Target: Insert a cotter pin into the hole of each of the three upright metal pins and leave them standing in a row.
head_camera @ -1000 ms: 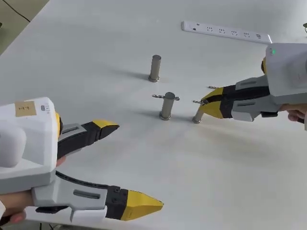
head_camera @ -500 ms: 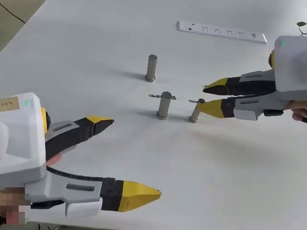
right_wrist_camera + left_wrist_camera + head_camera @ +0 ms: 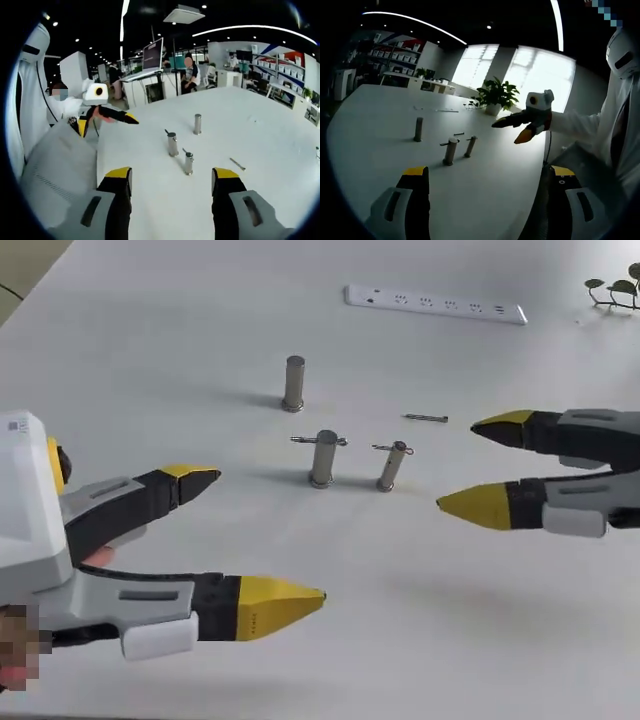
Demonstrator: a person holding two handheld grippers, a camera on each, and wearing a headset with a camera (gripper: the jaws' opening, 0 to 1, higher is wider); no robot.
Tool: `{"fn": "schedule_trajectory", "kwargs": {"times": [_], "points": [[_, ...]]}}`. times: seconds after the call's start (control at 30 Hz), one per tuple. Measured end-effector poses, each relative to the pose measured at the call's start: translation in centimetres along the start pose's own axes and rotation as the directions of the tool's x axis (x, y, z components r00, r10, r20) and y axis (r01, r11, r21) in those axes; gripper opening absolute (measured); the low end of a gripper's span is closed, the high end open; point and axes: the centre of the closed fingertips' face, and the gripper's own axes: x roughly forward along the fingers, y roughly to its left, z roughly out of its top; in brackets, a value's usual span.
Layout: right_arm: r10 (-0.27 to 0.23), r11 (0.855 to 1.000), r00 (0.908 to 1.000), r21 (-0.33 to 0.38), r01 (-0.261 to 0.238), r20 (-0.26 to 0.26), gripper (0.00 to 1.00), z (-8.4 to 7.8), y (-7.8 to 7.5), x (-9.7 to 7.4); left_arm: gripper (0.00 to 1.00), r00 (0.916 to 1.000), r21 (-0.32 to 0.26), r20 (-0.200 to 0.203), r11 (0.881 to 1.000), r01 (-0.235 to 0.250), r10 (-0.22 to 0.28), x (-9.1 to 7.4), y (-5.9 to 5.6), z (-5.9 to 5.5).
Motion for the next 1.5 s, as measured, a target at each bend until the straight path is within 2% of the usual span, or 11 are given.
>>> {"fn": "schedule_trajectory", "kwargs": {"times": [0.17,0.27,0.33,0.47,0.63,0.73,0.83,1.03,1.13,1.3,1.5], "points": [[-0.014,0.999,0.9997,0.04,0.015,-0.02,0.77,-1.1,1.1,-0.6,0.99,1.0,-0.007,0.004,1.0,0.007,-0.007,-0.1,0.0,0.2],[-0.029,0.998,0.9991,0.062,0.031,-0.031,0.79,-1.8,1.6,-1.0,0.99,1.0,-0.007,-0.002,1.0,0.001,-0.001,-0.2,0.2,0.0],[-0.084,0.993,0.9955,0.08,0.087,-0.046,0.88,-2.2,1.0,-1.2,0.99,1.0,-0.006,-0.004,1.0,-0.005,0.005,-0.2,0.4,0.0],[-0.127,0.983,0.9913,0.131,0.131,-0.033,0.93,-2.3,0.4,-1.8,0.99,0.9999,-0.009,0.001,1.0,-0.014,0.014,-0.3,0.7,0.1],[-0.15,0.98,0.9873,0.121,0.156,-0.052,0.93,-2.8,0.2,-2.4,0.99,0.9993,-0.016,0.024,0.999,-0.03,0.03,-0.2,1.4,0.7],[-0.16,0.979,0.9846,0.114,0.168,-0.07,0.93,-3.3,0.3,-2.3,0.99,0.999,-0.021,0.039,1.0,-0.02,0.021,0.1,1.6,1.2],[-0.153,0.98,0.9848,0.117,0.162,-0.083,0.94,-3.6,0.6,-2.3,0.99,0.9988,0.018,0.039,0.999,-0.03,0.029,0.7,2.2,2.1],[-0.149,0.98,0.9852,0.12,0.159,-0.084,0.94,-3.4,0.9,-2.2,0.99,0.9939,0.044,0.104,0.998,-0.042,0.037,2.1,4.3,5.4],[-0.151,0.981,0.9851,0.113,0.16,-0.082,0.93,-3.2,1.0,-2.1,0.99,0.991,0.093,0.132,0.995,-0.036,0.023,3.1,4.8,7.0],[-0.155,0.982,0.9827,0.09,0.164,-0.101,0.93,-3.4,0.9,-2.2,0.99,0.9894,0.142,0.143,0.989,-0.042,0.022,5.0,6.2,9.1],[-0.161,0.981,0.9821,0.097,0.171,-0.098,0.92,-3.3,0.9,-2.5,0.89,0.988,0.149,0.153,0.988,-0.046,0.023,7.0,8.5,10.5]]}}
